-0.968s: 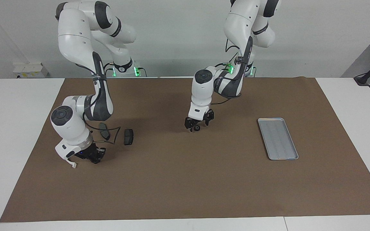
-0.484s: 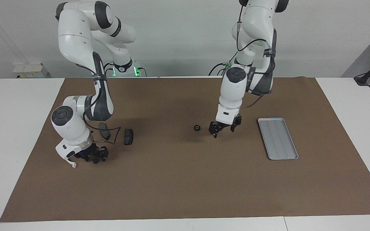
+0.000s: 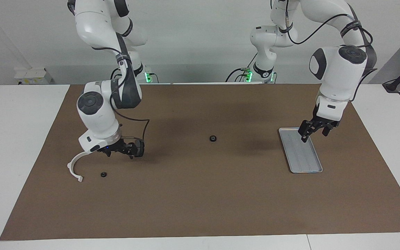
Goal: Place bearing gear from tray to pile
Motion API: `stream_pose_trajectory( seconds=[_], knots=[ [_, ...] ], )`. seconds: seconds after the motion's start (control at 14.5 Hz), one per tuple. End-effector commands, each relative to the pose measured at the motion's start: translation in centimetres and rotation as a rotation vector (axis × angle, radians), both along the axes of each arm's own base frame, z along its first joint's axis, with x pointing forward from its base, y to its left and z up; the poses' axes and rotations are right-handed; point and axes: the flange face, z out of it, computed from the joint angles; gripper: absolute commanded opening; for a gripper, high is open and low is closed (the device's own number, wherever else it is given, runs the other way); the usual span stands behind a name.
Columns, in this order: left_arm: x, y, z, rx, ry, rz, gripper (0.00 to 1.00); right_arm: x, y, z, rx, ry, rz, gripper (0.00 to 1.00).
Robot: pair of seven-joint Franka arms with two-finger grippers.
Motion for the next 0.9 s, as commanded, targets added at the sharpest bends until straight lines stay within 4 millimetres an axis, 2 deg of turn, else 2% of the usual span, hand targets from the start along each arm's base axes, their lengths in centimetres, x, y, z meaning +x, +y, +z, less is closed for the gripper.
stream_pose_trajectory(
  seconds=[0.0, 0.07, 0.21, 0.41, 0.62, 0.83],
  knots=[
    [-3.2, 2.8, 4.8, -0.016, 0.019, -0.056, 1.00, -2.3, 7.2, 1.2, 0.009, 0.000, -0.147, 1.00],
    [-4.5, 3.7, 6.1, -0.012, 0.037, -0.072, 1.00, -3.1, 9.6, 1.4, 0.009, -0.007, -0.193, 1.00],
    [-6.6, 4.2, 7.3, -0.016, 0.095, -0.078, 1.00, -4.6, 13.8, 1.8, 0.019, -0.019, -0.243, 1.00],
    [-7.3, 3.3, 6.5, -0.016, 0.154, -0.094, 1.00, -7.1, 19.8, 2.2, 0.086, -0.020, -0.347, 1.00],
    [-8.0, 2.9, 6.6, -0.018, 0.191, -0.111, 1.00, -9.1, 23.5, 1.8, 0.086, -0.015, -0.370, 1.00],
    [-7.5, 2.8, 8.4, -0.040, 0.215, -0.119, 1.00, -10.8, 26.8, 0.9, 0.094, -0.018, -0.340, 1.00]
  ],
)
